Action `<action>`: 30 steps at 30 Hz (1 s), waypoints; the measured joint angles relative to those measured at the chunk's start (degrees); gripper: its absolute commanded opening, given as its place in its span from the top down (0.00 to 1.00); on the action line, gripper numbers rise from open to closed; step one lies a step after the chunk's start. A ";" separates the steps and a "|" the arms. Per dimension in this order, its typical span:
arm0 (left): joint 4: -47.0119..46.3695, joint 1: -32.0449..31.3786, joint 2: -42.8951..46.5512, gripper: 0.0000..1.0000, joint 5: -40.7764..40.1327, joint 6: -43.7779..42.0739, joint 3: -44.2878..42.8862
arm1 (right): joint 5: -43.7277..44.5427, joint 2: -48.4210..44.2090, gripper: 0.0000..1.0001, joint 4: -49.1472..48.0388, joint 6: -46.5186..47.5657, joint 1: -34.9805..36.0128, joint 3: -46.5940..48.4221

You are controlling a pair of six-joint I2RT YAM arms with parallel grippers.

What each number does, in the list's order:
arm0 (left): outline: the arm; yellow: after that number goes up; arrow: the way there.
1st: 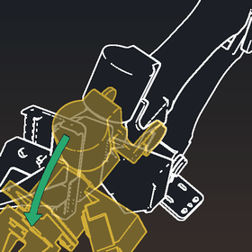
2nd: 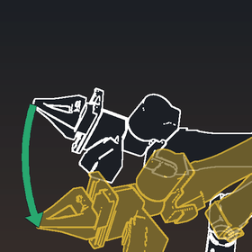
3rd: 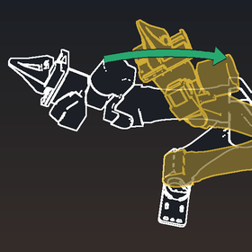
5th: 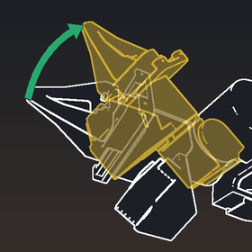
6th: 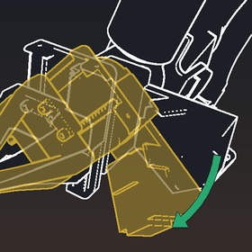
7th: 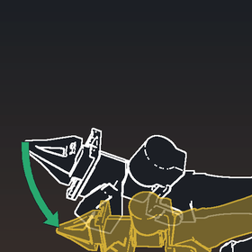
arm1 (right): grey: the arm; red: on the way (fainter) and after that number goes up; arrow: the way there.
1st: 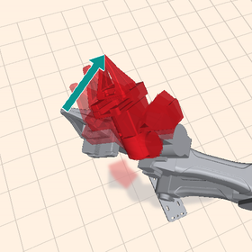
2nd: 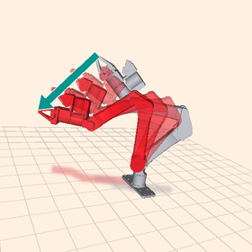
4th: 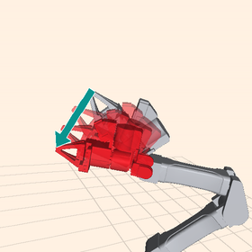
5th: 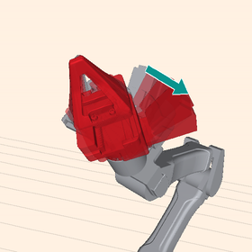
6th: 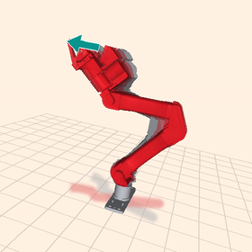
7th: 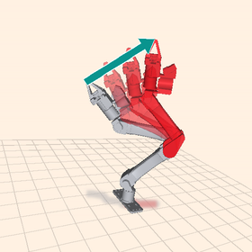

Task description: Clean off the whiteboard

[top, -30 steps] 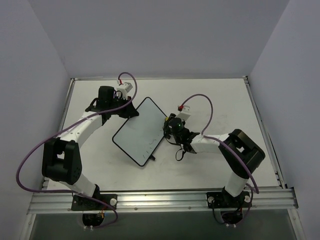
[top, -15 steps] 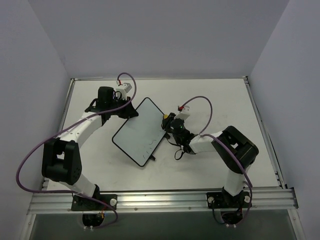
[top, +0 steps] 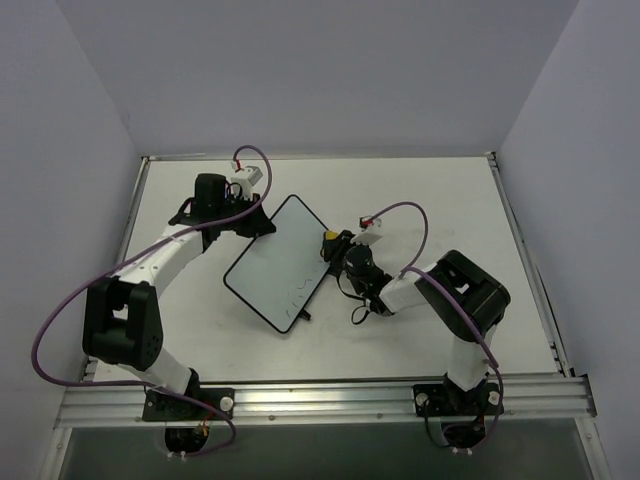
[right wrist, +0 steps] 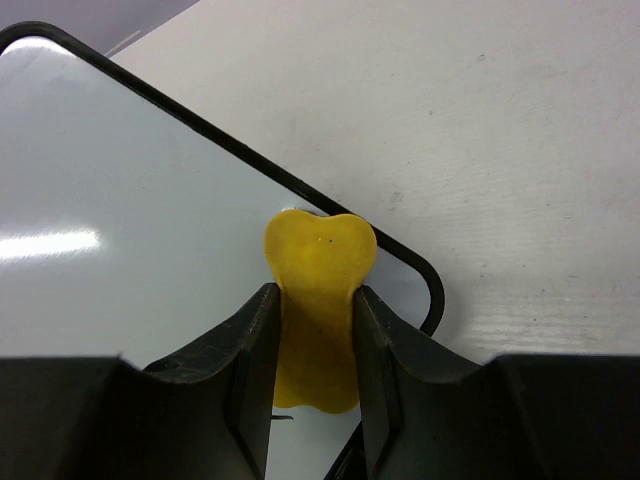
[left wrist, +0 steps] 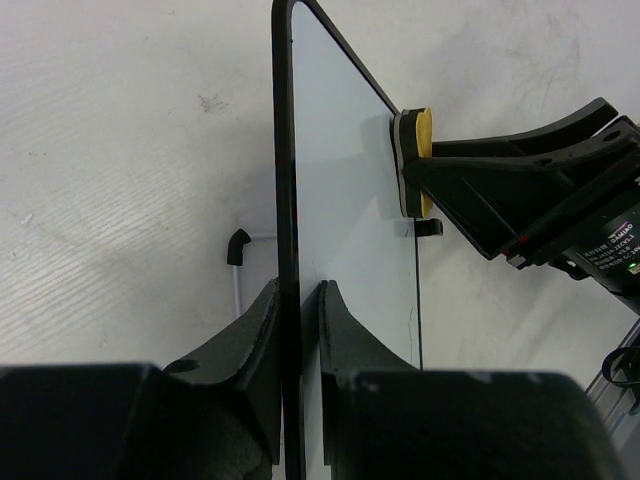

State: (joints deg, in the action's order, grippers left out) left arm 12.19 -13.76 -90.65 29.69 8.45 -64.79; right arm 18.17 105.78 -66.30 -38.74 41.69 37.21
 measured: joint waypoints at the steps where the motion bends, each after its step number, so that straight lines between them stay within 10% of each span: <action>1: -0.02 0.00 0.07 0.98 -0.04 0.00 0.07 | -0.31 0.00 1.00 -0.48 -0.24 0.09 -0.39; 30: 0.39 0.11 0.98 0.98 -2.51 0.02 0.48 | 11.21 -0.37 1.00 -3.91 -0.22 21.20 -0.44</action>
State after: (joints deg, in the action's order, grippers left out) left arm 12.58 -13.65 -89.67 27.18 8.47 -64.31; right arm 29.39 105.41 -70.22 -38.96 62.89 36.77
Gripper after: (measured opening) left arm 0.212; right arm 0.281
